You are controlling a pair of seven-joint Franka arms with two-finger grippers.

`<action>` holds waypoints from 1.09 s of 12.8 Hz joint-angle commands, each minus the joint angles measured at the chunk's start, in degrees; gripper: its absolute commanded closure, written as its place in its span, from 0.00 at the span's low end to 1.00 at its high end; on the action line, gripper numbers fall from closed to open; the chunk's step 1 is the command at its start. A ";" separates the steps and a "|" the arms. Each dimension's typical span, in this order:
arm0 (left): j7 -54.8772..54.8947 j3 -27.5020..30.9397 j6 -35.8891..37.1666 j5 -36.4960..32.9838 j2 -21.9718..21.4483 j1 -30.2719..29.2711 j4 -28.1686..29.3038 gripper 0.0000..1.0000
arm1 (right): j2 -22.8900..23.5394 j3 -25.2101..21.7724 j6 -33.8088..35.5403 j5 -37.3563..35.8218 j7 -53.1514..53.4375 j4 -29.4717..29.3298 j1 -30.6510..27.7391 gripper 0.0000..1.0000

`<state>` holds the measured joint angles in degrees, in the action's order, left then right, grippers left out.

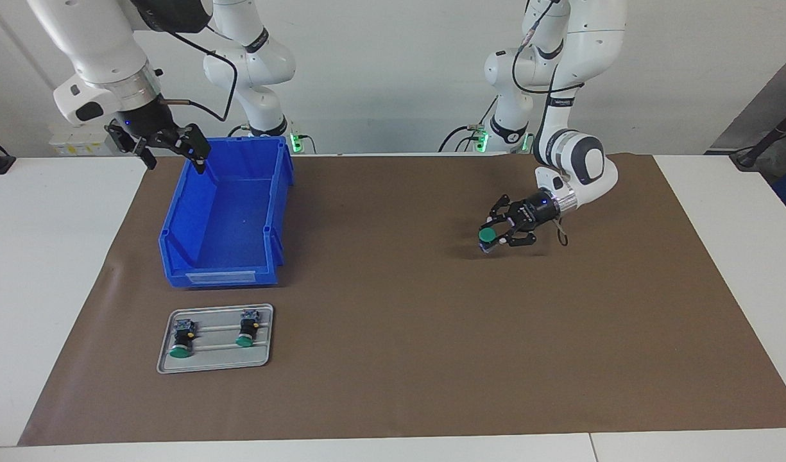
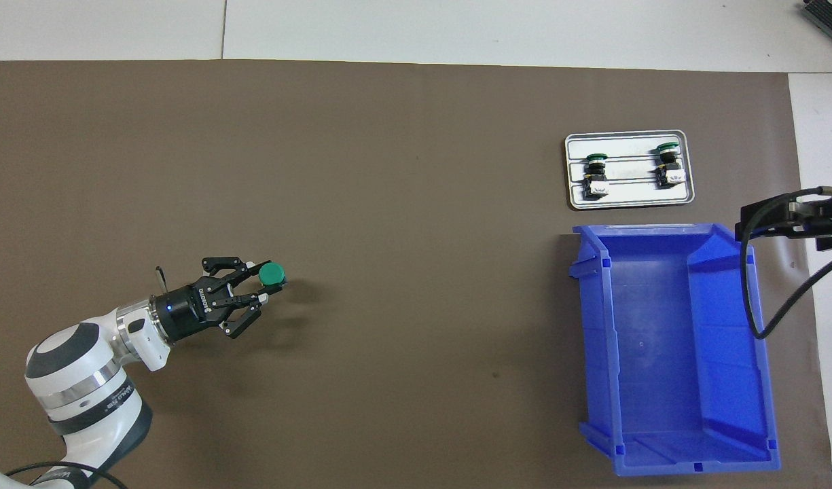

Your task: Place and press button with both arms

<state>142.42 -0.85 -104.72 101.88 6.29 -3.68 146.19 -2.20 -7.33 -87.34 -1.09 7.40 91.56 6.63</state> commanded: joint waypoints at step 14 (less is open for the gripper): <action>-0.20 -0.20 -0.75 -1.92 -0.31 -2.29 -0.11 0.43 | -1.05 0.12 0.42 0.91 -1.25 0.99 -0.22 0.00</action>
<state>144.06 -0.70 -105.36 101.90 6.28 -4.44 147.61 -2.20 -7.33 -87.34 -1.09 7.40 91.56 6.63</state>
